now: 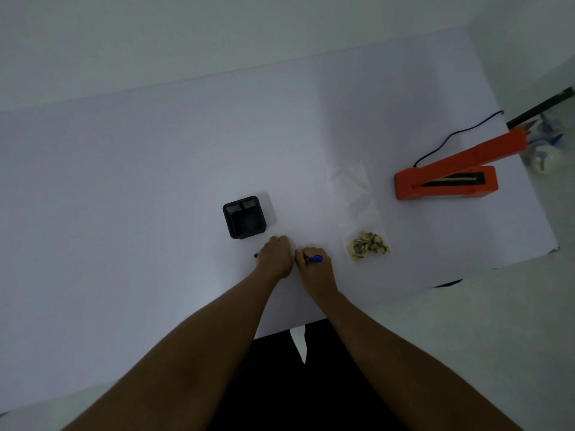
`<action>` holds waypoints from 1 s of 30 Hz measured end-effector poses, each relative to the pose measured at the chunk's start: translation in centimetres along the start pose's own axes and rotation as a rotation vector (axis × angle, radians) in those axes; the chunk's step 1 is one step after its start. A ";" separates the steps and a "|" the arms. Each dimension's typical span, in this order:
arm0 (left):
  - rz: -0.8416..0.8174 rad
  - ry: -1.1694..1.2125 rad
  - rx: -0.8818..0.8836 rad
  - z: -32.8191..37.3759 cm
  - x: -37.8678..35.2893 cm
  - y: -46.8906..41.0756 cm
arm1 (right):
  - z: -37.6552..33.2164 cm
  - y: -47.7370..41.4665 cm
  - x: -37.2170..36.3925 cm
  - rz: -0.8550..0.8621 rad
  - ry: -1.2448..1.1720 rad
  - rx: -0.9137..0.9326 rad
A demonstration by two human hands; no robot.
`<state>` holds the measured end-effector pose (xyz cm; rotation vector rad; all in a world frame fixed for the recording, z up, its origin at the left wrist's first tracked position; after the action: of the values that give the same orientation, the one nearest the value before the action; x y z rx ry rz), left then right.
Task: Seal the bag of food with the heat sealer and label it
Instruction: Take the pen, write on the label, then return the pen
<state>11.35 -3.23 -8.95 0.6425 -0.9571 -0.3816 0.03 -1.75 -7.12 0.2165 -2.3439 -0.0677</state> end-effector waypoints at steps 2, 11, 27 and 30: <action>-0.004 -0.003 0.000 0.0 -0.1 0.0 | 0.4 0.1 0.0 -0.010 0.001 -0.027; -0.003 -0.003 0.003 -0.1 -0.1 0.0 | 0.8 0.2 -0.4 -0.021 -0.037 -0.098; 0.028 0.071 -0.066 -0.1 0.7 1.4 | -0.1 0.9 -0.1 -0.071 -0.197 -0.239; 0.187 0.136 -0.100 -0.9 1.4 3.6 | -0.3 0.7 0.6 -0.046 -0.218 -0.256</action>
<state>12.96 -1.01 -6.02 0.4770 -0.8550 -0.2153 -0.21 -1.20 -6.41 0.1410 -2.5166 -0.4303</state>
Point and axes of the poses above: each hand's wrist, its own y-axis away from the middle knuckle, its own x-axis out of the back of the hand, z = x × y, the point moved 5 cm from there along -y, towards the middle knuckle, and after that the axes turned 9 degrees about y, right-handed, at the moved point
